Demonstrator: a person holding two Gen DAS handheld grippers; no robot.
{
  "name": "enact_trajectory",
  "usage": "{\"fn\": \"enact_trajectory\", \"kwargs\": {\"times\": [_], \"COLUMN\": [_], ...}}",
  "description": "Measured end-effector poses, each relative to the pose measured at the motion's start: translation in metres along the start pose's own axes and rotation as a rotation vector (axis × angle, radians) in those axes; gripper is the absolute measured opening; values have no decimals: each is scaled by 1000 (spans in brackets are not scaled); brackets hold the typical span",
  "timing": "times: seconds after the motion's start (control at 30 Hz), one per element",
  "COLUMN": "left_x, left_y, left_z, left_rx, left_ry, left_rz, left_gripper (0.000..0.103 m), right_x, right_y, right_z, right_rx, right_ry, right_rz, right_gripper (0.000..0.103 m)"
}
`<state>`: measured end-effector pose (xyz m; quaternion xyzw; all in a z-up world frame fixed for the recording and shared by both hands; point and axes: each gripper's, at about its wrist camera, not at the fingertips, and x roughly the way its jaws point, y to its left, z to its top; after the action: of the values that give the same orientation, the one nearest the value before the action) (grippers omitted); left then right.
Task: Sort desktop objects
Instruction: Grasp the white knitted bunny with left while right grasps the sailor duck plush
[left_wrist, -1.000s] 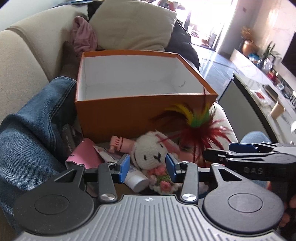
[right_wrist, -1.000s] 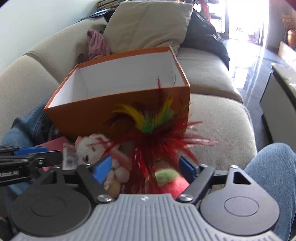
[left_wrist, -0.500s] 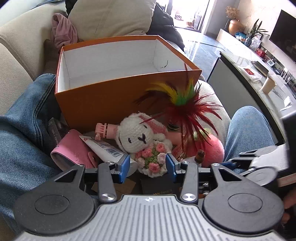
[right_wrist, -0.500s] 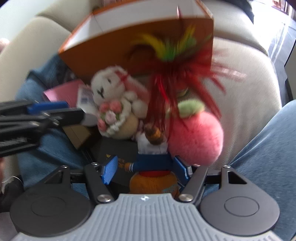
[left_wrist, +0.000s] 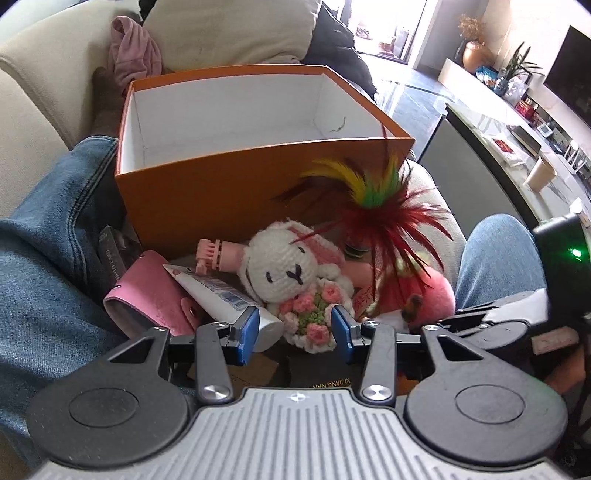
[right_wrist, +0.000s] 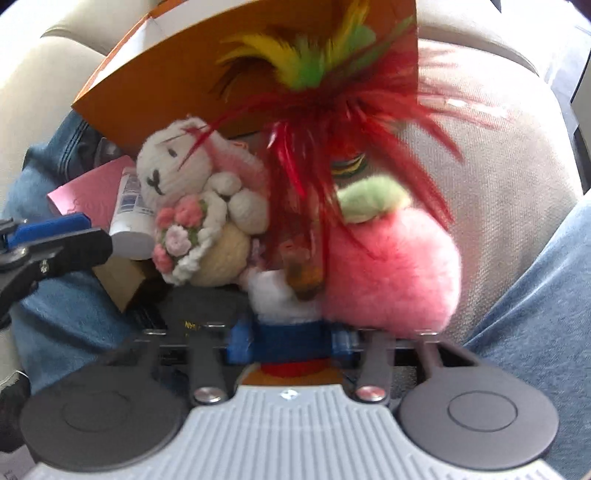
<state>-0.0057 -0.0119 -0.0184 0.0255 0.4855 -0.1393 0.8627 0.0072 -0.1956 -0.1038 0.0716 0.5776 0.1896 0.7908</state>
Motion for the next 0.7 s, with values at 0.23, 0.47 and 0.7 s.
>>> {"fn": "enact_trajectory", "kwargs": {"times": [0.23,0.47,0.7], "left_x": [-7,-11,-3], "left_y": [7,15,23], "left_z": [4,9,10], "left_rx": [-17,-39,-66], "left_ry": [-34,-55,-39], "left_rz": [23,33,11], "left_gripper": [50,50,50], "right_x": [-28,-50,-34], "right_y": [21,22,20], "right_z": [1,32,65], "right_rx": [-94,-132,-142], "right_ry": [-107,-206,-213], "right_rz": [-24,-19,-50], "right_gripper": [38,38,40]}}
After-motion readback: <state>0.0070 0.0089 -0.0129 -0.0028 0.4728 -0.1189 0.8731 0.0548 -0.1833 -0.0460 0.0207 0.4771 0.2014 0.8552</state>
